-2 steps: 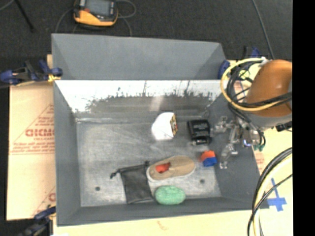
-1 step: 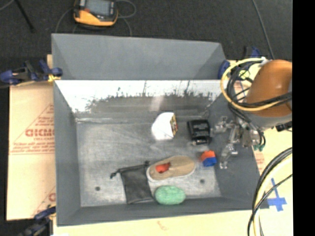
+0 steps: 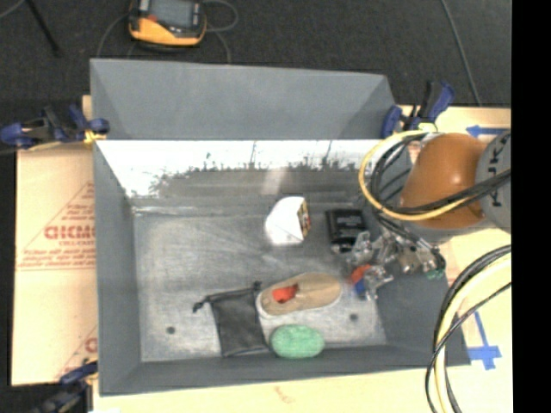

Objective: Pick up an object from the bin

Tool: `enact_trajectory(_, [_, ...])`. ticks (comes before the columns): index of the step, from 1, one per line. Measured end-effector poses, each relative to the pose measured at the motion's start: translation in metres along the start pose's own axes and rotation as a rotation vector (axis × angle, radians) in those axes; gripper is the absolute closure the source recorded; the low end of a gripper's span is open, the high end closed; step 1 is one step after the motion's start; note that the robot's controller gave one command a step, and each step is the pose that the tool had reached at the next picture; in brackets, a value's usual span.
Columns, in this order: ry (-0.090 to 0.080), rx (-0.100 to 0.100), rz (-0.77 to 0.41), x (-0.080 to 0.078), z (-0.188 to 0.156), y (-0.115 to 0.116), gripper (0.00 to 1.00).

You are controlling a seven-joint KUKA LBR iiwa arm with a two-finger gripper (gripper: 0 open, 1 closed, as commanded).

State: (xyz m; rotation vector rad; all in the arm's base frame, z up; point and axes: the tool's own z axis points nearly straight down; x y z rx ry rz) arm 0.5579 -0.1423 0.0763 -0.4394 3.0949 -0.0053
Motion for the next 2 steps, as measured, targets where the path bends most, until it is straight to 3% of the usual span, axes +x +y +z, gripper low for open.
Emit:
enact_trajectory(1, [0.0, 0.0, -0.001, 0.0, 0.0, 0.0, 1.0])
enact_trajectory(2, [0.006, 0.001, 0.05, -0.01, -0.161, -0.013, 1.0])
